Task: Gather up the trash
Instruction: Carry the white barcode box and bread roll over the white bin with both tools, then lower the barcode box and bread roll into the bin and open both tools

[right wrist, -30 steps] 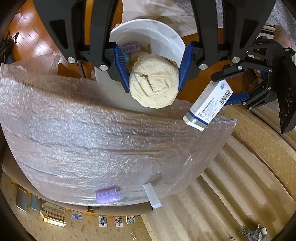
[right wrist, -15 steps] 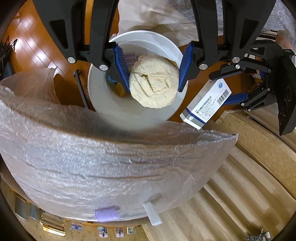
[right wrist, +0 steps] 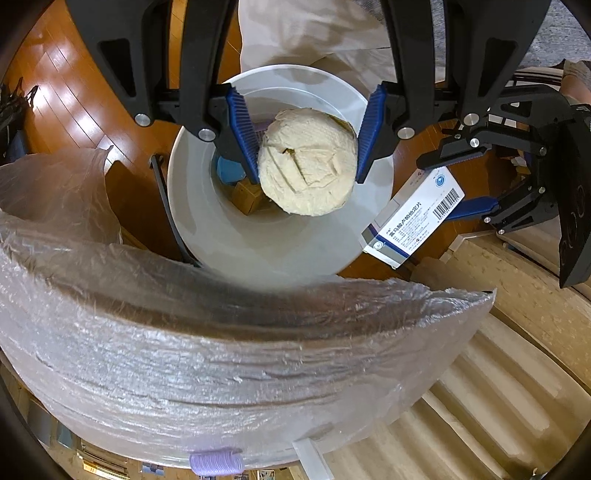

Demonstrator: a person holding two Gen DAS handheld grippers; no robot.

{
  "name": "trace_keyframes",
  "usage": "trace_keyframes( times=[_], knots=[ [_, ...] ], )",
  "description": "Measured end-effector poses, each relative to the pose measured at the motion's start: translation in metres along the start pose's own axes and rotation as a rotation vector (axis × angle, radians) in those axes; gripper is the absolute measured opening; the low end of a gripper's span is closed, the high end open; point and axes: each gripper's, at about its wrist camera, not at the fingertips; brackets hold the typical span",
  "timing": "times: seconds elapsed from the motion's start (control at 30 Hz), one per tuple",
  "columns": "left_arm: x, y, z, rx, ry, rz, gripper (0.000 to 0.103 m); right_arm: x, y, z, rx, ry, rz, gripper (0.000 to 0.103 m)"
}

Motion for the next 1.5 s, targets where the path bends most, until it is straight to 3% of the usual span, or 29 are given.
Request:
trace_keyframes(
  times=[1.37,1.47,1.5],
  knots=[
    [0.085,0.024,0.009,0.014,0.129,0.034,0.057,0.072,-0.010,0.009,0.016,0.071,-0.074,0.050],
    [0.084,0.024,0.013,0.014,0.106,0.003,0.057,0.074,-0.010,0.010,0.012,0.074,-0.069,0.050],
    [0.080,0.028,0.011,0.013,0.084,-0.009,0.060,0.072,-0.010,0.010,0.017,0.065,-0.071,0.057]
  ],
)
Point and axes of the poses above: each gripper's, at about its wrist camera, not at the fingertips, and x roughly the way its jaws point, y to its left, z to its top, and after that the axes turned 8 degrees about -z, right-handed
